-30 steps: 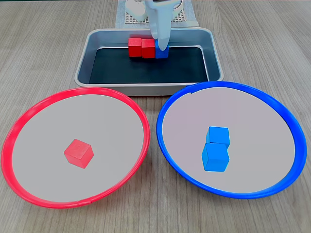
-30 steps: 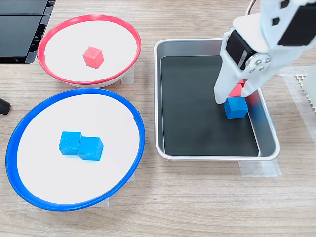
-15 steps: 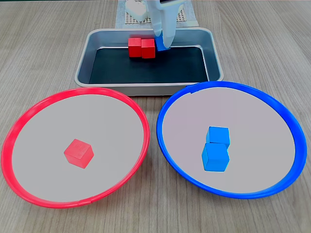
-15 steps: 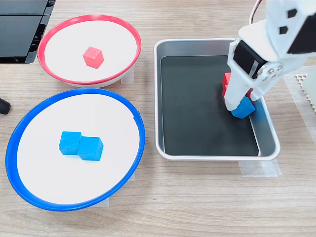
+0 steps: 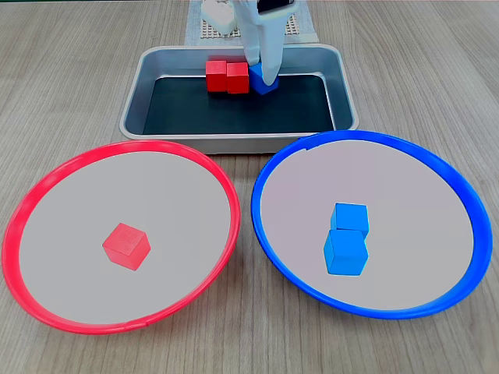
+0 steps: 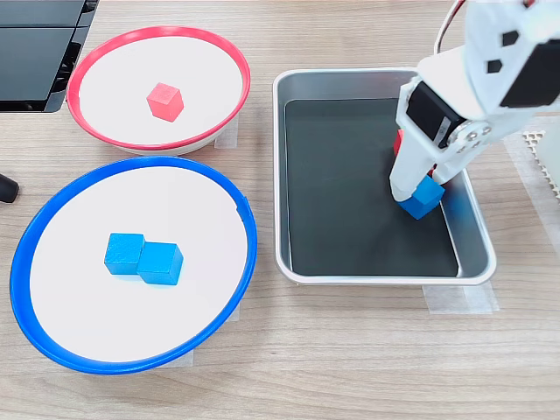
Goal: Move six blocks tray to matching dishes
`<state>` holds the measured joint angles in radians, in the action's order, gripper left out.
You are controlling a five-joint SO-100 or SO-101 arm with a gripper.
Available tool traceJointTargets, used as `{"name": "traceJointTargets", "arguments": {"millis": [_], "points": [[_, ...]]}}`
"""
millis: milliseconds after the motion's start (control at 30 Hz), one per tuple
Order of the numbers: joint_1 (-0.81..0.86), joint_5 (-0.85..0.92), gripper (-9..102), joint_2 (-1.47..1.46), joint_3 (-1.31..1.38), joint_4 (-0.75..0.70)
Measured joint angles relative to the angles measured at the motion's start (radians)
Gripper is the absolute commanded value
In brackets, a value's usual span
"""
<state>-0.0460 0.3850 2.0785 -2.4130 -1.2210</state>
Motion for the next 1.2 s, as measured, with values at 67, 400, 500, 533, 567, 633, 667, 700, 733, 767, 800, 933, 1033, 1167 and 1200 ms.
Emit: {"name": "traceJointTargets", "arguments": {"millis": [67, 400, 500, 533, 567, 633, 667, 700, 733, 767, 800, 933, 1033, 1167, 1200], "points": [[-0.014, 0.009, 8, -0.014, -0.002, 0.017], [-0.087, 0.015, 1, -0.106, 0.158, 0.063], [-0.075, -0.107, 1, -0.276, 0.465, 0.055], [-0.075, -0.126, 1, -0.310, 0.520, 0.055], [-0.078, -0.147, 1, -0.371, 0.592, 0.057], [-0.097, -0.186, 2, -0.532, 0.795, 0.069], [-0.104, -0.189, 3, -0.588, 0.861, 0.084], [-0.117, -0.192, 3, -0.646, 0.927, 0.094], [-0.127, -0.193, 4, -0.681, 0.962, 0.101], [-0.140, -0.195, 6, -0.724, 0.994, 0.107], [-0.147, -0.195, 10, -0.756, 1.026, 0.120], [-0.153, -0.195, 22, -0.798, 1.066, 0.133], [-0.150, -0.198, 21, -0.798, 1.058, 0.127], [-0.150, -0.176, 3, -0.733, 1.008, 0.087], [-0.138, -0.155, 1, -0.687, 0.979, 0.057]]}}
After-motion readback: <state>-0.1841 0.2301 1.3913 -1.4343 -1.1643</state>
